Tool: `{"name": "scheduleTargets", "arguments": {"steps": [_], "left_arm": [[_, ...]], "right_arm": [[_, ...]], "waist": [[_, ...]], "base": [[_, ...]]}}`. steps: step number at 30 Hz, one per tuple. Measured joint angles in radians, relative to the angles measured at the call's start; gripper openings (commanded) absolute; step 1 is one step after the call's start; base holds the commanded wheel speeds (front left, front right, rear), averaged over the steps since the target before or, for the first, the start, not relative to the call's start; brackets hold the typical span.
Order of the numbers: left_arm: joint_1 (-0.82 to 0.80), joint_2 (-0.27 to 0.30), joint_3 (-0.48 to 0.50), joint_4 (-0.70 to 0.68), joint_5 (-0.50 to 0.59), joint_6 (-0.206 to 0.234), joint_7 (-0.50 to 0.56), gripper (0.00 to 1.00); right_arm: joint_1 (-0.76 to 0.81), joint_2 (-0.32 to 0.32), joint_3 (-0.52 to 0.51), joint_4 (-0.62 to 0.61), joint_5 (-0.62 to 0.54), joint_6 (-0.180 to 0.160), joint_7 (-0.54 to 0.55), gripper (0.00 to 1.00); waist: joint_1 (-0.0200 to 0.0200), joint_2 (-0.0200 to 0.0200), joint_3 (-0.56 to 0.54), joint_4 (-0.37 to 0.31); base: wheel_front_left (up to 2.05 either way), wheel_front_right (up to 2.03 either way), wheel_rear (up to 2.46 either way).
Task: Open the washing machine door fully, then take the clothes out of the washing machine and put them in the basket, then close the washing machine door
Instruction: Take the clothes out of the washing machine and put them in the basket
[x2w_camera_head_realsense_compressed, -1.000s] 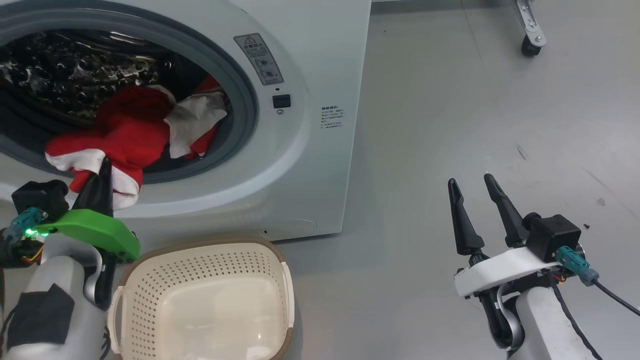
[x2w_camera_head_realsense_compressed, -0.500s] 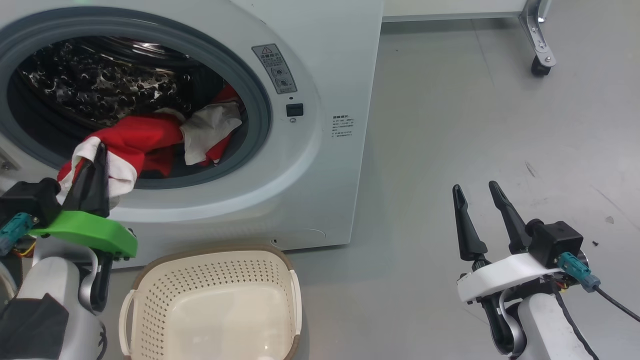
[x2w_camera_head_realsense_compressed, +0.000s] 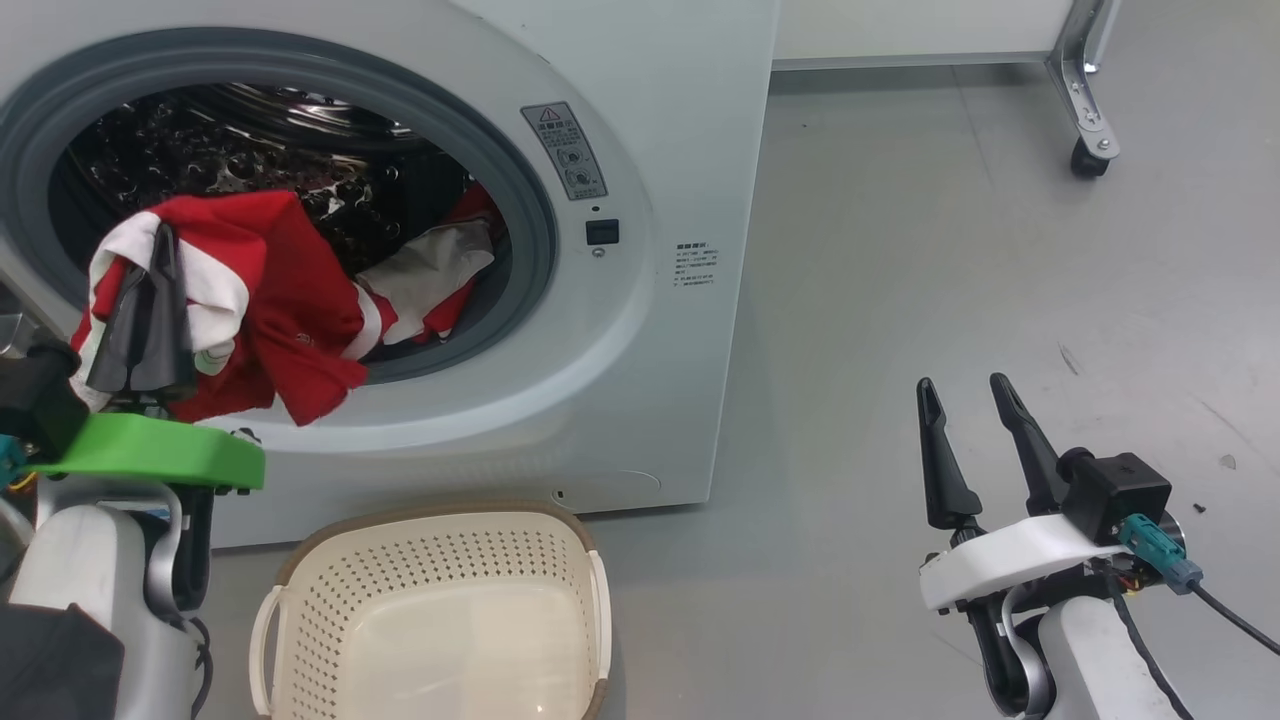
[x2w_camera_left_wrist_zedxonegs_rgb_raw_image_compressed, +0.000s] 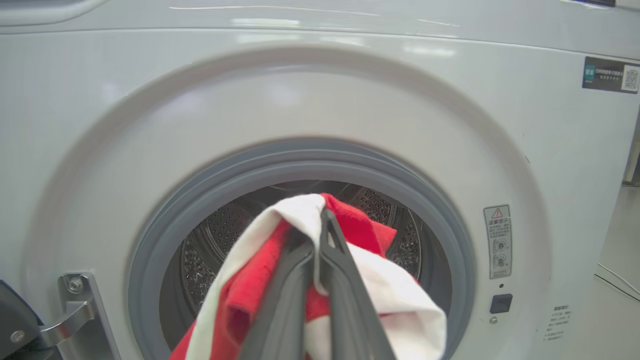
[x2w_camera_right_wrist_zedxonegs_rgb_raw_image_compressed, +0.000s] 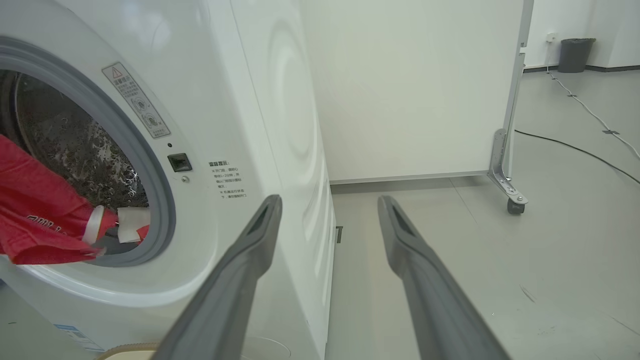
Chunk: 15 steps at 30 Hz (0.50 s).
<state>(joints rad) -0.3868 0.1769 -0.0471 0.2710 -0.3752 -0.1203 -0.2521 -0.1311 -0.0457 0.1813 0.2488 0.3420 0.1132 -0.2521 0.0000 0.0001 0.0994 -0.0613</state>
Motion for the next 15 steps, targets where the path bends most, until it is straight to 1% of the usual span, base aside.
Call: {"name": "scheduleTargets", "arguments": {"steps": [7, 15], "left_arm": [[0.036, -0.006, 0.011, -0.086, 0.027, 0.000, 0.000, 0.00], [0.096, -0.017, 0.007, -0.111, 0.033, 0.000, 0.000, 0.00]], "right_arm": [[0.002, 0.000, 0.001, 0.000, 0.000, 0.000, 0.000, 1.00], [0.008, 0.000, 0.008, -0.001, 0.000, 0.000, 0.000, 1.00]], "waist": [[0.0000, 0.0000, -0.003, 0.006], [0.0000, 0.0000, -0.003, 0.010]], "base": [[0.00, 0.00, 0.00], [0.00, 0.00, 0.00]]}}
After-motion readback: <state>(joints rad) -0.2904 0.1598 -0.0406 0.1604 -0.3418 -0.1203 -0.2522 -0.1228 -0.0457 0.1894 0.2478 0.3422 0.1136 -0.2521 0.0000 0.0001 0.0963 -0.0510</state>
